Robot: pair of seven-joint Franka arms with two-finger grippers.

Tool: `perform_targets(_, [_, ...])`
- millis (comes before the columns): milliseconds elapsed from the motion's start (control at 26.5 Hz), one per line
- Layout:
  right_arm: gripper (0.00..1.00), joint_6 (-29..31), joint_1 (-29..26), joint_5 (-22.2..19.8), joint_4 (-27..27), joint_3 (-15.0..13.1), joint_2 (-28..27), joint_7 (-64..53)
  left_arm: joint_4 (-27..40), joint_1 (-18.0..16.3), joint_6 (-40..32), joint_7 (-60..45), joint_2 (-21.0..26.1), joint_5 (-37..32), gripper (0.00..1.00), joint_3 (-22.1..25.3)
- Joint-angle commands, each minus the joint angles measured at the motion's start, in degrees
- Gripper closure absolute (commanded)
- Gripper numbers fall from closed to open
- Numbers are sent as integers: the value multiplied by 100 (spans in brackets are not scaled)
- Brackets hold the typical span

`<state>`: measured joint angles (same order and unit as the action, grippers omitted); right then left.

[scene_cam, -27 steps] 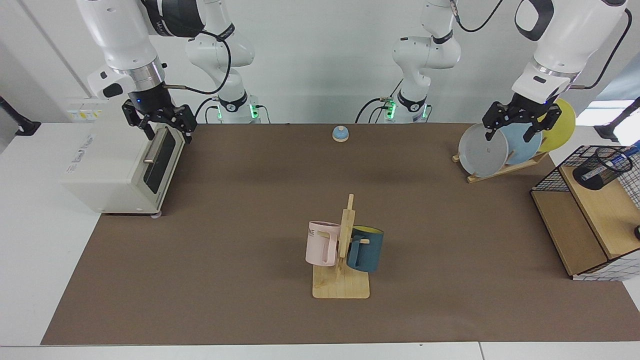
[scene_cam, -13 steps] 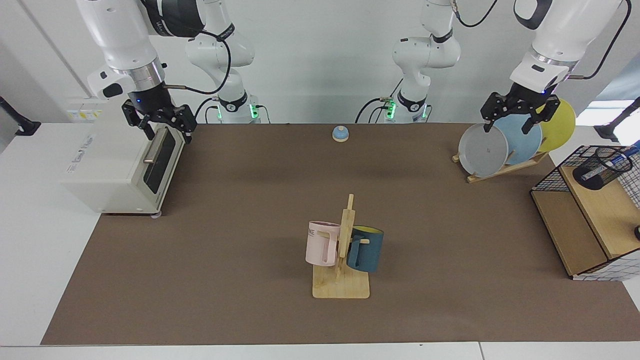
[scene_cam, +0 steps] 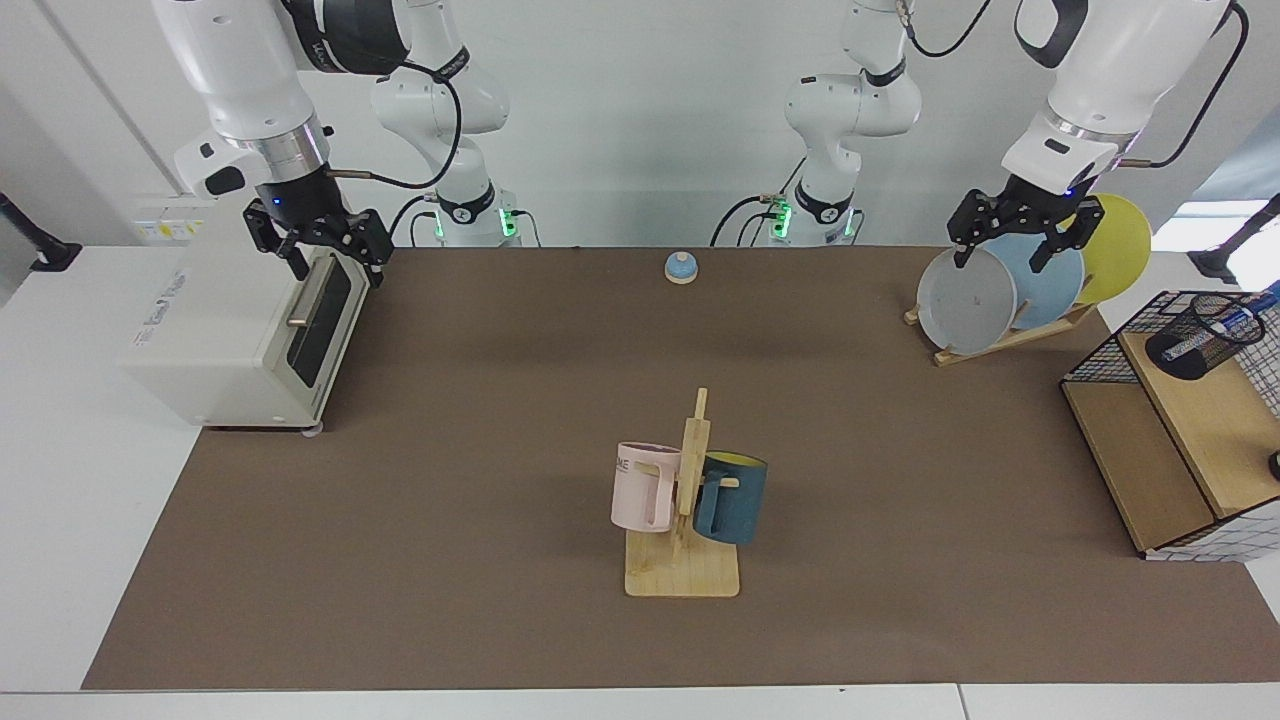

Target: Put markers into pen holder

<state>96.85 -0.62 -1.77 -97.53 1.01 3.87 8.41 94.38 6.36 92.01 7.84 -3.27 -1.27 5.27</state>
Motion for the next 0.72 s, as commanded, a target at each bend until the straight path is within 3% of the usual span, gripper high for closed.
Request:
perform_targets(0, [0, -96, -114, 36, 32, 75, 9, -173, 28, -21, -61, -308, -16, 48, 0, -9])
perform_targets(151, [0, -96, -114, 36, -3, 75, 35, -295, 28, -21, -78, -844, -16, 162, 0, -9])
perform_targets(679, [0, -87, -158, 36, -3, 57, 35, -498, 28, -56, 1, -599, 46, 180, 0, -9])
